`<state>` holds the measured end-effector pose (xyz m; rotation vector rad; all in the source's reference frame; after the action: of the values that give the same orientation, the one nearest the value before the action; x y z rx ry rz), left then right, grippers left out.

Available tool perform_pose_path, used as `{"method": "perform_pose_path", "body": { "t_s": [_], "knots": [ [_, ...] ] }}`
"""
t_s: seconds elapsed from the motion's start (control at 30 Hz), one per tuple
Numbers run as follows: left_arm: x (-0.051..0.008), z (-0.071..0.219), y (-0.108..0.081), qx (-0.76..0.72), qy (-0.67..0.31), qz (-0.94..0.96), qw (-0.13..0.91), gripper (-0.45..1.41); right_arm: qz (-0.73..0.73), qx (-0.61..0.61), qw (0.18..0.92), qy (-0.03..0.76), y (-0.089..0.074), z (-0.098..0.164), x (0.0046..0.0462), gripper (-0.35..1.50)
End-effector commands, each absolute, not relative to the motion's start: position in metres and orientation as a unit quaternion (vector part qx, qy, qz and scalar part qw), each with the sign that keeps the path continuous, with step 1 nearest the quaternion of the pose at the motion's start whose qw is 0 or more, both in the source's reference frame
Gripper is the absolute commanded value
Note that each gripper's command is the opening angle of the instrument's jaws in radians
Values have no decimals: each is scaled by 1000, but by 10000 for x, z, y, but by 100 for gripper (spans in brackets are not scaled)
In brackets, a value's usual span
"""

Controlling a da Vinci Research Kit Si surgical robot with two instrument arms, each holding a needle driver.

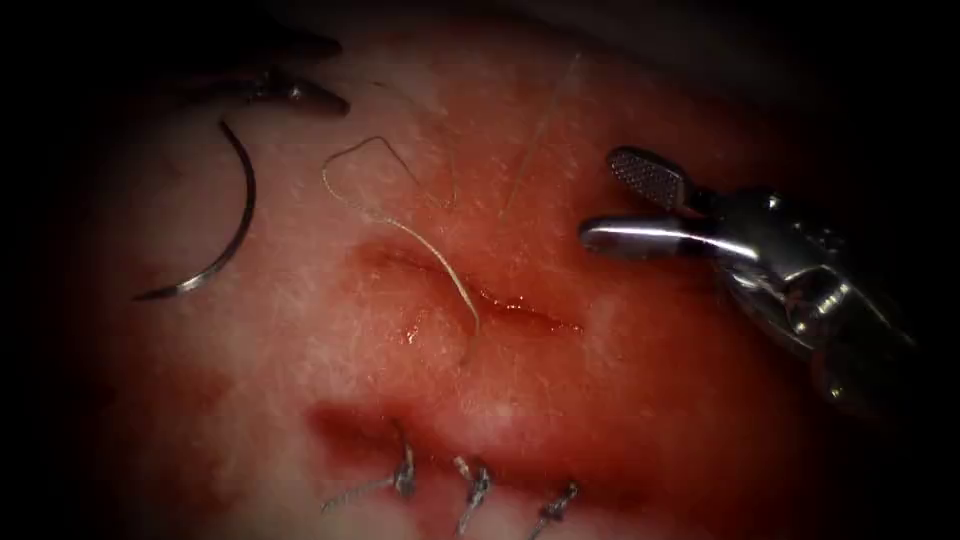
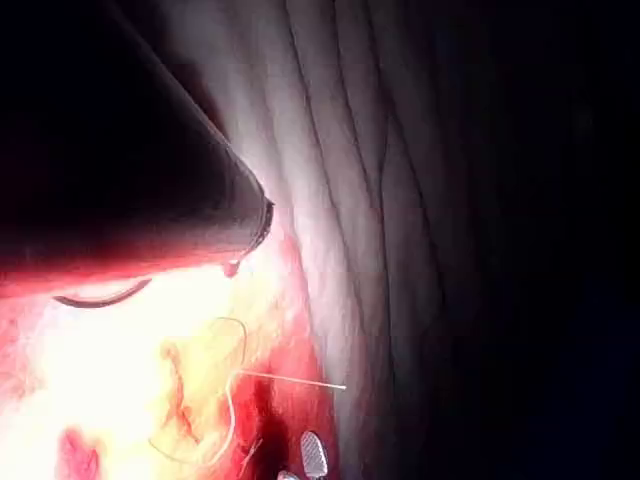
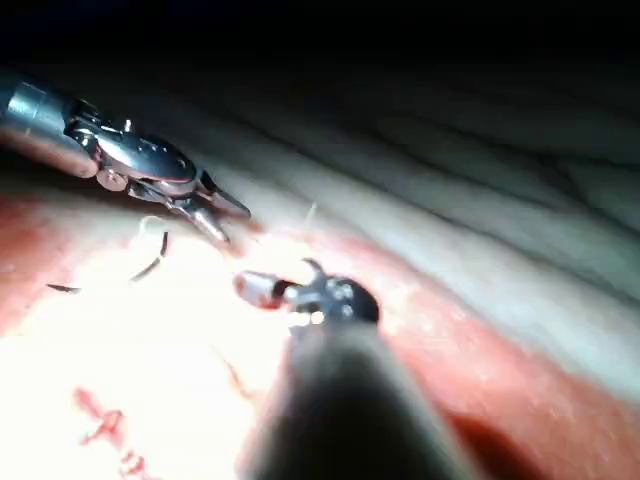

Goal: Wound Closure

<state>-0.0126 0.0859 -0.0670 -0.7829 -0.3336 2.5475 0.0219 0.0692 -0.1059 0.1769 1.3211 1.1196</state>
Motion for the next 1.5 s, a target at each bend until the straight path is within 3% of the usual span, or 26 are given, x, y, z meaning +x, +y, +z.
{"method": "perform_pose_path", "body": {
  "t_s": [0.03,0.13,0.23,0.27,0.33,0.37,0.4,0.77,0.9,0.97,1.0,1.03,1.07,1.5],
  "knots": [
    [-131,-665,863,-278,-122,926,224,71,490,77,644,582,700,-1060,226,140],
    [-133,-665,863,-276,-120,930,212,69,490,77,644,582,700,-1060,226,140],
    [-132,-665,863,-270,-122,933,207,56,490,77,644,582,700,-1060,226,140],
    [-132,-665,863,-263,-124,934,205,19,490,77,644,582,700,-1060,226,140],
    [-133,-665,862,-254,-129,938,199,-9,491,77,644,582,700,-1060,226,140],
    [-134,-665,862,-253,-128,939,197,-8,491,77,644,582,700,-1060,227,140],
    [-139,-665,864,-253,-125,940,191,-35,491,77,644,582,699,-1060,227,140],
    [-116,-742,873,-278,-100,936,190,-35,486,84,644,585,699,-1063,222,135],
    [-98,-794,874,-333,-89,916,207,-35,451,135,662,583,693,-1065,222,113],
    [-95,-813,873,-348,-86,909,213,-35,441,148,667,582,690,-1064,224,93],
    [-96,-827,869,-363,-92,902,214,-35,430,155,671,584,685,-1063,228,19],
    [-99,-834,867,-372,-99,897,215,-35,425,157,673,585,683,-1063,230,-27],
    [-104,-842,862,-390,-110,888,216,-35,404,156,681,591,680,-1064,235,-35],
    [-162,-849,848,-484,-153,835,214,-35,347,157,700,604,672,-1051,328,-35]
  ]
}}
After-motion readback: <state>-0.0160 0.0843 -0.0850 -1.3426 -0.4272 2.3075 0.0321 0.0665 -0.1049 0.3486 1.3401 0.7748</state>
